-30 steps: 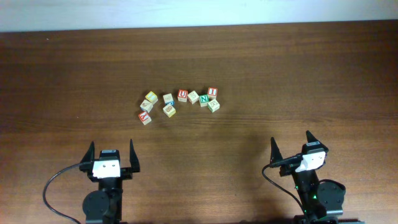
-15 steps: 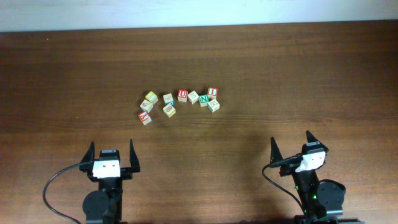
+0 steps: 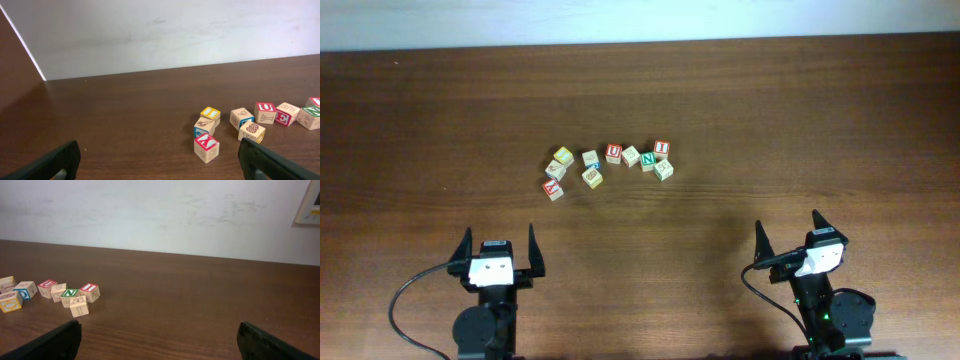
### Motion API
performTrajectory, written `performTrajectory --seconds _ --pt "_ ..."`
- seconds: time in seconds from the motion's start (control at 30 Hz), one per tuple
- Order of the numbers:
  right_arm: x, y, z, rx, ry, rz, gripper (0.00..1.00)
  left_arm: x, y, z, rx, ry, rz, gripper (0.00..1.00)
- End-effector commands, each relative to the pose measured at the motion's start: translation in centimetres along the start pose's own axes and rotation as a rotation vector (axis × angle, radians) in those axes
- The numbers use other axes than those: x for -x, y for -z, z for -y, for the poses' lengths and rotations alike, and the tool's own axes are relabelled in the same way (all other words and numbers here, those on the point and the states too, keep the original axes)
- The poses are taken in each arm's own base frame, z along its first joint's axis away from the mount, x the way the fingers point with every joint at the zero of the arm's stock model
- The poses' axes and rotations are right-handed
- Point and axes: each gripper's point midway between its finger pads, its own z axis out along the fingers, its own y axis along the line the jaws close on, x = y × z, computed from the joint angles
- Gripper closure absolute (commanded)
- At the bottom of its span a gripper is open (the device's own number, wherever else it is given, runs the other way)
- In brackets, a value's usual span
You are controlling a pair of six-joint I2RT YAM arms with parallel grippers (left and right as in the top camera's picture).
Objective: Rotate 5 blocks
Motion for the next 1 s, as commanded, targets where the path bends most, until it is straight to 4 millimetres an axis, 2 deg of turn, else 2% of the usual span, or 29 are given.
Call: performTrajectory --seconds 0.0,0.43,0.53,0.6,0.7,0.83,0.97 --pt "-0.2 0.0 0.0 0.000 -0.001 -0.001 0.01 0.0 0.0 0.0 0.000 -0.018 0.003 0.01" --pt "-0.2 0.0 0.4 -0.019 -0.001 -0.002 0.01 0.0 0.0 0.0 0.000 -0.019 0.003 0.01" --pt "0.3 0.0 0.4 -0.020 0.001 0.019 0.01 0.0 0.0 0.0 0.000 -0.019 0.003 0.01" --pt "0.2 0.0 0.4 -0.021 0.001 0.015 0.01 0.6 0.0 -0.1 0.003 -0.016 0.031 0.01" --pt "0.5 0.0 0.3 -0.016 0.002 0.030 0.01 0.0 0.0 0.0 -0.001 -0.017 0.005 0.01" --pt "0.6 0.0 0.3 -0.016 0.003 0.033 0.01 1.1 0.0 0.0 -0.005 -0.008 0.050 0.01" --pt "0.8 0.0 0.3 -0.016 0.004 0.041 0.01 1.2 0.1 0.0 -0.004 -0.007 0.056 0.01"
